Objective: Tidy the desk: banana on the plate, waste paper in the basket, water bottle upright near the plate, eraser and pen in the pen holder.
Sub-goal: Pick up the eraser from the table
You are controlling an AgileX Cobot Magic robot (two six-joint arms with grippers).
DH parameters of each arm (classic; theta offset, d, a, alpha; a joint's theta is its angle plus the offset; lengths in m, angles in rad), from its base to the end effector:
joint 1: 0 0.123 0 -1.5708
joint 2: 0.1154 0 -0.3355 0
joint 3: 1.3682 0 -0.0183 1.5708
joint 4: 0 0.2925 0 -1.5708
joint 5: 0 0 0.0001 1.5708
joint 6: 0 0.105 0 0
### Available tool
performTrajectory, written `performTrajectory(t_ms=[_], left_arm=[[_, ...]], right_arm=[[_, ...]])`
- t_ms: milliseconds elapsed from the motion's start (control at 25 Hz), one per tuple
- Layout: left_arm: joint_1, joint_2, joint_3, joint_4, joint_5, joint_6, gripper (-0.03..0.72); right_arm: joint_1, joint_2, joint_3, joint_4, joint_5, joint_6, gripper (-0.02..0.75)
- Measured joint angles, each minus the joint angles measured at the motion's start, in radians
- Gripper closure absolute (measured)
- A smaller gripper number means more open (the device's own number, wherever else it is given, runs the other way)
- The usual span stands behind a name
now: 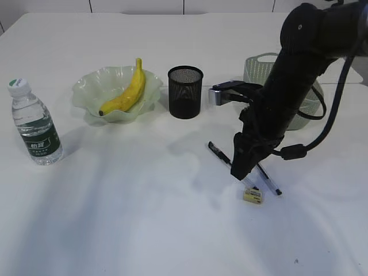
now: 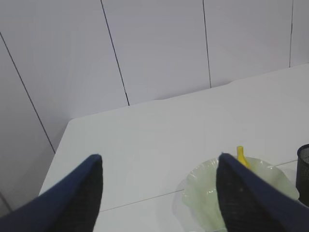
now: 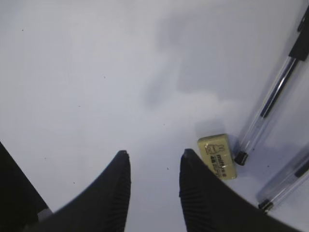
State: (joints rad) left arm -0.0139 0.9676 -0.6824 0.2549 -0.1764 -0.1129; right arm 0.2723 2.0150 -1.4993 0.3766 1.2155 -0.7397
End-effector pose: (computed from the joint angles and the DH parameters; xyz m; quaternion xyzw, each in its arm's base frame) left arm 0.2379 -0.0079 0.3768 0.0698 0.7132 0.0275 0.6969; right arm 0.4206 0.1551 0.2040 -0.4133 0.8933 0.1766 0.0051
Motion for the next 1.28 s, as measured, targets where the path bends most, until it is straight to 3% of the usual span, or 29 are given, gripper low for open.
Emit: performTrajectory(t_ms=[640, 920, 1280], left_arm=[[0.0, 0.0, 0.0, 0.072, 0.0, 0.0, 0.168], [0.0, 0.0, 0.0, 0.074, 0.0, 0.0, 0.168], [0.0, 0.0, 0.0, 0.076, -0.021, 0.0, 0.168]], right_arm=[[0.0, 0.006, 0.0, -0.101, -0.023, -0.045, 0.468], [0.0, 0.072, 0.0, -0.103, -0.036, -0.059, 0.403], [0.058, 0.106, 0.0, -0.123, -0.1, -0.113, 0.393]])
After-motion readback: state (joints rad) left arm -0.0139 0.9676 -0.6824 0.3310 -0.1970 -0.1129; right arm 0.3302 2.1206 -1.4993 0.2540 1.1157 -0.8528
